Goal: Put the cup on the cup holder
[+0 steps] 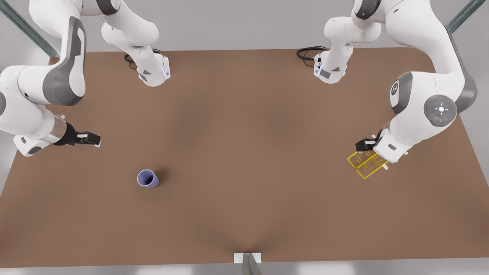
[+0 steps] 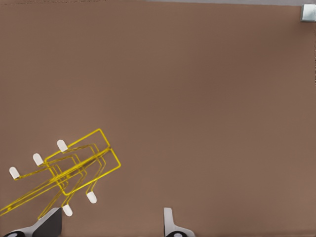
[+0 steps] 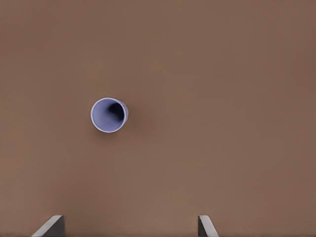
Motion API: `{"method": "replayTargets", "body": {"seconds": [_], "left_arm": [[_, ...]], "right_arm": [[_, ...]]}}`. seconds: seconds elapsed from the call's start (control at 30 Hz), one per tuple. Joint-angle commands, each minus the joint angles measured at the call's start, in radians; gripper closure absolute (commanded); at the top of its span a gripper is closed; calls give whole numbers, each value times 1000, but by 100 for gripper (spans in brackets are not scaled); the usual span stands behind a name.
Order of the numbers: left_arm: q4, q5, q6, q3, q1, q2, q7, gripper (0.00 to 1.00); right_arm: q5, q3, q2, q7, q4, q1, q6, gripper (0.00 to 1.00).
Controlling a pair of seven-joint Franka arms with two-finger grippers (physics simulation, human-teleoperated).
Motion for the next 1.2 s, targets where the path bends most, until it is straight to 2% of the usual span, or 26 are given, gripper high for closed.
{"method": "replayTargets", "body": {"seconds": [0.0, 0.2, 0.5, 0.6, 1.17], "left_arm": [[2, 1, 15, 0, 0, 1, 211, 0], [0, 2, 7, 1, 1, 4, 211, 0], [-5, 1, 6, 3, 3, 16, 209, 0], [-3, 1, 6, 3, 3, 22, 209, 0], [-9, 2, 6, 3, 3, 30, 205, 0]], "right_arm": [[-2, -2, 2, -47, -2, 1, 30, 0], [-39, -2, 9, -86, -173, 14, 250, 0], [-17, -5, 229, -85, -137, 116, 406, 0], [9, -7, 325, -76, -69, 170, 406, 0], [3, -15, 451, -91, -63, 242, 535, 0]]}}
